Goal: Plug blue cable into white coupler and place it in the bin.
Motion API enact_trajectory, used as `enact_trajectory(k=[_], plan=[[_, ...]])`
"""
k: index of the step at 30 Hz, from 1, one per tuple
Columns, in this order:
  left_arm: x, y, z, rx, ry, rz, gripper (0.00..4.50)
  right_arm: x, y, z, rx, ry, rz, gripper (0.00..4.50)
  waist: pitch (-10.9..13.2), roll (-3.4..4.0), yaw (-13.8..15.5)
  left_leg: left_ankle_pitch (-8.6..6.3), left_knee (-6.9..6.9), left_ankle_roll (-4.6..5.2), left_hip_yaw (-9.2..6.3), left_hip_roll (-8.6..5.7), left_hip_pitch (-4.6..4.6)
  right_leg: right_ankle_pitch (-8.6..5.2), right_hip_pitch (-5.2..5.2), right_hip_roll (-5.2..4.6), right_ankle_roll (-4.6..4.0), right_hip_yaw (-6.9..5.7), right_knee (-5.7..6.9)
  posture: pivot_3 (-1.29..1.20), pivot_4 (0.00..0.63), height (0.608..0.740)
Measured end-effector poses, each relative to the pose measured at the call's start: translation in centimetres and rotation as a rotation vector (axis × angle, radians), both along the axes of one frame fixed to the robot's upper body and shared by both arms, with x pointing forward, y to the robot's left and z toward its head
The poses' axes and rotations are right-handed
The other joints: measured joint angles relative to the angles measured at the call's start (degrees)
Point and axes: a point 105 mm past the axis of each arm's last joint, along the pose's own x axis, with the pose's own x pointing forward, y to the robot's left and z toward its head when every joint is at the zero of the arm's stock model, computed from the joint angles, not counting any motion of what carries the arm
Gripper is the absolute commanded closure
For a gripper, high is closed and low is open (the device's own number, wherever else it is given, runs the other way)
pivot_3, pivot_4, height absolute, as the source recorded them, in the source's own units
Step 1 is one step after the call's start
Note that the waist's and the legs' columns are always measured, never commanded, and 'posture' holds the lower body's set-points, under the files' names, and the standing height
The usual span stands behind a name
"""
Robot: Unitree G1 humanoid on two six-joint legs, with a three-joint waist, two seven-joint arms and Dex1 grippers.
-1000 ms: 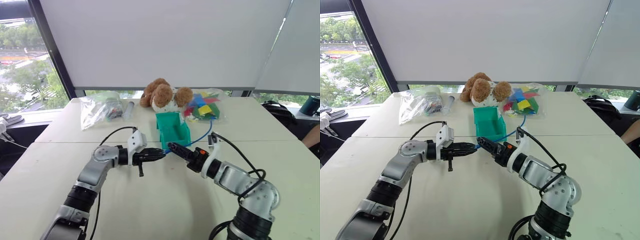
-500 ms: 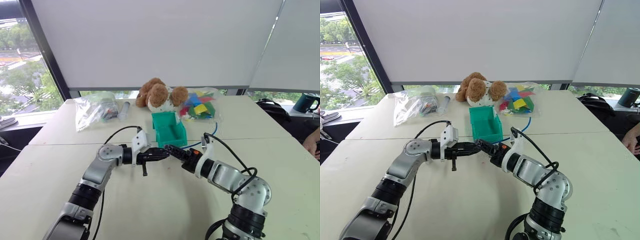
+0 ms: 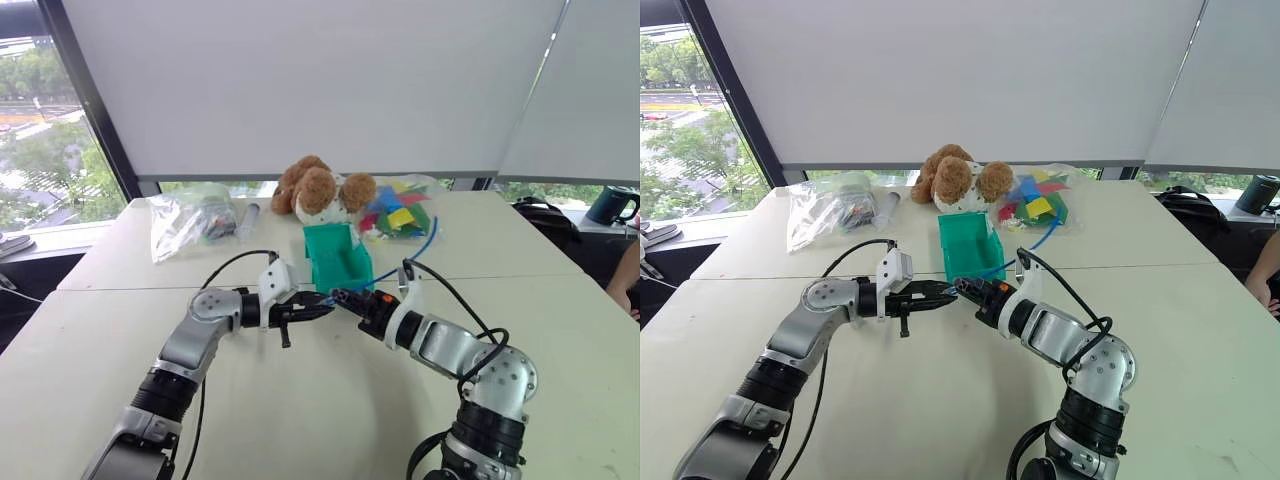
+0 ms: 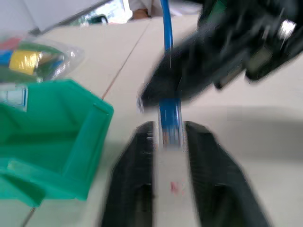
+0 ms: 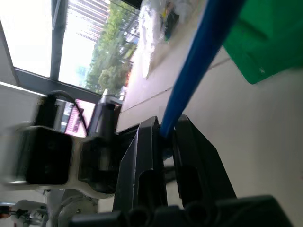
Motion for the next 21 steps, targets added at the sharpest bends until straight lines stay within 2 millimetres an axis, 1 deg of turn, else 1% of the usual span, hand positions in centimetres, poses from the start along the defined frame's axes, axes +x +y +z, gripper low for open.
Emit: enact_trajectory(k=[3, 4, 7, 9, 11, 12, 14, 16, 17, 21], plan=[[0.0, 1.4, -0.8, 0.003, 0.033, 0.071, 0.40, 0.1, -0.1, 1.0, -0.001, -0.041, 0.005, 4.50, 0.01, 0.00, 0.09, 0.00, -0.01, 0.00, -0.01, 0.01, -0.02, 0.00, -0.03, 0.00, 0.00, 0.00, 0.00, 0.00, 0.150, 0.740], [-0.1, 2.0, -0.8, 0.005, 0.032, 0.096, 0.02, 0.2, -0.3, 1.1, -0.006, -0.044, 0.003, 4.50, 0.01, 0.00, 0.13, 0.00, -0.01, 0.00, 0.00, 0.01, -0.02, 0.00, -0.03, -0.01, 0.00, 0.00, 0.00, 0.00, 0.150, 0.740], [-0.4, 4.4, 0.3, -0.005, 0.032, 0.169, 0.02, 0.4, -0.5, 1.2, -0.059, -0.065, 0.024, 4.50, 0.03, 0.03, 0.07, 0.00, -0.01, 0.00, 0.02, 0.01, -0.03, 0.00, -0.03, -0.03, 0.00, 0.01, -0.01, 0.00, 0.150, 0.740], [-0.8, 6.6, 1.1, -0.015, 0.040, 0.232, 0.02, 0.4, -0.7, 2.0, -0.129, -0.123, 0.051, 4.50, 0.04, 0.05, 0.02, 0.00, -0.03, 0.00, 0.02, 0.01, -0.03, -0.01, -0.05, -0.03, -0.01, 0.02, -0.02, 0.00, 0.150, 0.740], [-1.3, 8.2, 1.8, -0.032, 0.045, 0.291, 0.02, 0.4, -0.9, 2.3, -0.210, -0.177, 0.079, 4.50, 0.04, 0.04, 0.01, 0.00, -0.04, 0.00, 0.02, 0.02, -0.03, -0.01, -0.06, -0.02, -0.01, 0.02, -0.04, 0.00, 0.150, 0.740], [-1.5, 9.2, 2.2, -0.042, 0.044, 0.335, 0.02, 0.3, -0.8, 2.4, -0.246, -0.204, 0.099, 4.50, 0.04, 0.04, 0.01, 0.00, -0.05, 0.00, 0.01, 0.03, -0.03, -0.01, -0.06, -0.02, -0.01, 0.01, -0.06, 0.00, 0.150, 0.740], [-1.6, 10.6, 2.6, -0.051, 0.037, 0.415, 0.02, 0.1, -0.1, 2.4, -0.263, -0.235, 0.143, 4.50, 0.04, 0.04, 0.04, 0.00, -0.05, 0.00, 0.01, 0.03, -0.03, -0.01, -0.06, -0.01, -0.01, 0.02, -0.06, 0.00, 0.150, 0.740], [-1.9, 11.8, 2.3, -0.050, 0.036, 0.483, 0.02, 0.0, 0.7, 2.3, -0.267, -0.250, 0.178, 4.50, 0.04, 0.04, 0.04, 0.00, -0.05, 0.00, 0.02, 0.03, -0.03, -0.01, -0.06, -0.02, -0.01, 0.02, -0.05, 0.00, 0.150, 0.740], [-2.2, 12.4, 1.8, -0.044, 0.044, 0.516, 0.02, -0.1, 1.0, 2.2, -0.269, -0.259, 0.192, 4.50, 0.04, 0.04, -0.01, 0.00, -0.05, 0.00, 0.04, 0.03, -0.03, -0.01, -0.06, -0.03, -0.01, 0.03, -0.06, 0.00, 0.150, 0.740], [-3.1, 14.1, -1.1, -0.027, 0.112, 0.613, 0.02, 0.1, 1.5, 1.9, -0.280, -0.274, 0.216, 4.50, 0.04, 0.03, 0.48, 0.00, -0.05, 0.00, 0.04, 0.01, -0.04, -0.01, -0.07, -0.11, -0.01, 0.02, -0.06, 0.00, 0.150, 0.740]])
